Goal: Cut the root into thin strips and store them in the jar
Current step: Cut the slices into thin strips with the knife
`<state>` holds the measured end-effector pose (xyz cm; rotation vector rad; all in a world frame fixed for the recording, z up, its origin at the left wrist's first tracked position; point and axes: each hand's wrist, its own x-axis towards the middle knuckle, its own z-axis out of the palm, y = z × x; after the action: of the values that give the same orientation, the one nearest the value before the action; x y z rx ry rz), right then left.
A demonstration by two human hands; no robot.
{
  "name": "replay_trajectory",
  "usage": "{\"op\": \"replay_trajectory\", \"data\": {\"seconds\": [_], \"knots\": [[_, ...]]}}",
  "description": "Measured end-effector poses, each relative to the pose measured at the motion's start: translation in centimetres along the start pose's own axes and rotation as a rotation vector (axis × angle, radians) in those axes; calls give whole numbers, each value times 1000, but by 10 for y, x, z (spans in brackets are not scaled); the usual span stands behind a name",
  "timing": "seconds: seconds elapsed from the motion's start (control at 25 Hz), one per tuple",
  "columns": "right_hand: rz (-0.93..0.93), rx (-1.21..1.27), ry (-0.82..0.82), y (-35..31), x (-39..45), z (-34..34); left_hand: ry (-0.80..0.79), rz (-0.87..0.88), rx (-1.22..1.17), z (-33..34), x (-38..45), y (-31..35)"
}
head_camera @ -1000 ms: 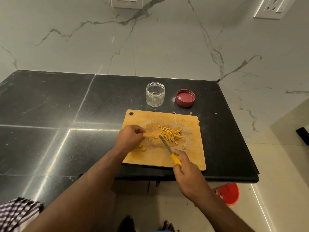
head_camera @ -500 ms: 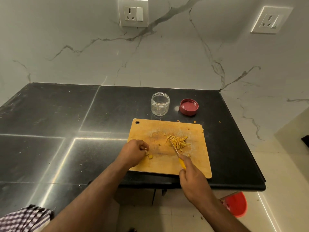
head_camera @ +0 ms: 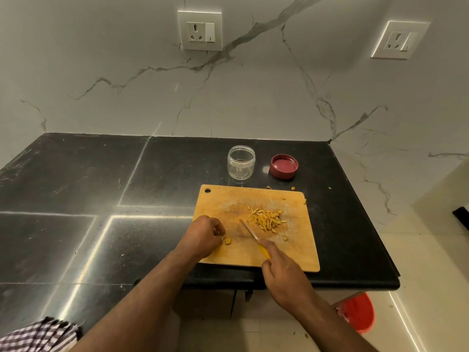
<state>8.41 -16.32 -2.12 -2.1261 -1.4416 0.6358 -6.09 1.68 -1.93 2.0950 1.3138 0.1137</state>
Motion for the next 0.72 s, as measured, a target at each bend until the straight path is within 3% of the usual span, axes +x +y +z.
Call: {"op": "replay_trajectory", "data": {"seconds": [0.24, 0.44, 0.72], "knots": [[70, 13, 76, 11, -6, -6, 25, 32, 26, 0, 0, 0], [19, 25, -3, 5, -9, -5, 67, 22, -18, 3, 3, 1], [39, 12, 26, 9, -6, -9, 116, -12, -98, 3, 6, 3]]}}
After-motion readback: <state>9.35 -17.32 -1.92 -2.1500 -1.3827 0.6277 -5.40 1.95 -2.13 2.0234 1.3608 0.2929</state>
